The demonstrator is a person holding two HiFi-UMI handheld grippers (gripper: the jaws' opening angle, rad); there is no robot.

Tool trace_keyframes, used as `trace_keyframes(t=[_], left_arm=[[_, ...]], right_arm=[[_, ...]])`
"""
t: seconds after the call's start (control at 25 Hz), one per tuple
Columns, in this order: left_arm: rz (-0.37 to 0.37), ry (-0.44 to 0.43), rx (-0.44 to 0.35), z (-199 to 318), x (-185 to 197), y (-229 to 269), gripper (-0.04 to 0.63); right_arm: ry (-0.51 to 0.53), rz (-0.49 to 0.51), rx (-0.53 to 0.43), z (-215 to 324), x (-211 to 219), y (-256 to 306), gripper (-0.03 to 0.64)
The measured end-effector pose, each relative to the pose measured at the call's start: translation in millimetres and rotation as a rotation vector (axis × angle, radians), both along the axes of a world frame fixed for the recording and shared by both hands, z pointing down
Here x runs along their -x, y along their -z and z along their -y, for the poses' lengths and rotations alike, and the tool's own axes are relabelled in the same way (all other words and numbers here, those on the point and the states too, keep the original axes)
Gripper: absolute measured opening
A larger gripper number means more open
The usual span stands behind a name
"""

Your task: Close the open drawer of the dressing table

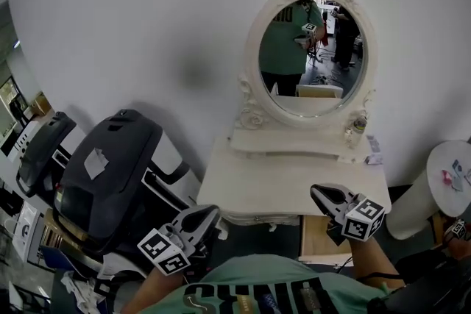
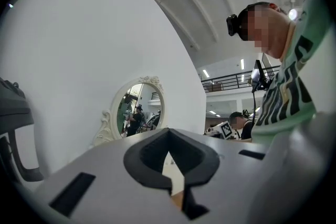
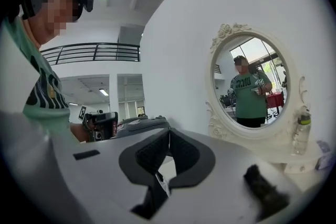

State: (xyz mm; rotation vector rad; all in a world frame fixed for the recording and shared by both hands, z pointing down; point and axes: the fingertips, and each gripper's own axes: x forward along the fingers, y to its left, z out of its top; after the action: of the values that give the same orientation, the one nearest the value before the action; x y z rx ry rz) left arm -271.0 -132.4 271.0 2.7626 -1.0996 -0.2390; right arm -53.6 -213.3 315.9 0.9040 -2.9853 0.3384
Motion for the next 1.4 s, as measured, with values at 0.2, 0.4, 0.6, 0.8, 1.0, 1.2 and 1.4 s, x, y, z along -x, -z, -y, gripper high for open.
trace_keyframes(t=[0.2,0.4,0.6,0.8,1.0,1.2,1.4], left_arm=[[0.017,-0.076,0.033,38,-42,-10,-0.002],[0.021,-0.217,0.051,83,-71,-20,-0.002],[0.017,-0.393,0.045,140,-81,-32,-0.002],[0.031,-0.602,0.012,191,-79,-31,-0.002],[0.012,-0.741,0.017,224,-75,-25,-0.002],[-0.025,-0.876,0.065,230,-93,-38,-0.002],[-0.018,-0.998,0.076,210,-129,-49,-0.002]], right_arm=[[-0.074,0.021,0.044,23,-44,-21,0.012],[-0.203,0.019,0.08,42,-78,-39,0.011],[-0.356,-0.009,0.109,70,-83,-51,0.011],[-0.545,-0.033,0.115,82,-75,-42,0.011],[-0.676,-0.06,0.144,81,-60,-30,0.012],[-0.81,-0.089,0.187,57,-67,-32,0.011],[-0.934,-0.087,0.185,12,-92,-36,0.012]])
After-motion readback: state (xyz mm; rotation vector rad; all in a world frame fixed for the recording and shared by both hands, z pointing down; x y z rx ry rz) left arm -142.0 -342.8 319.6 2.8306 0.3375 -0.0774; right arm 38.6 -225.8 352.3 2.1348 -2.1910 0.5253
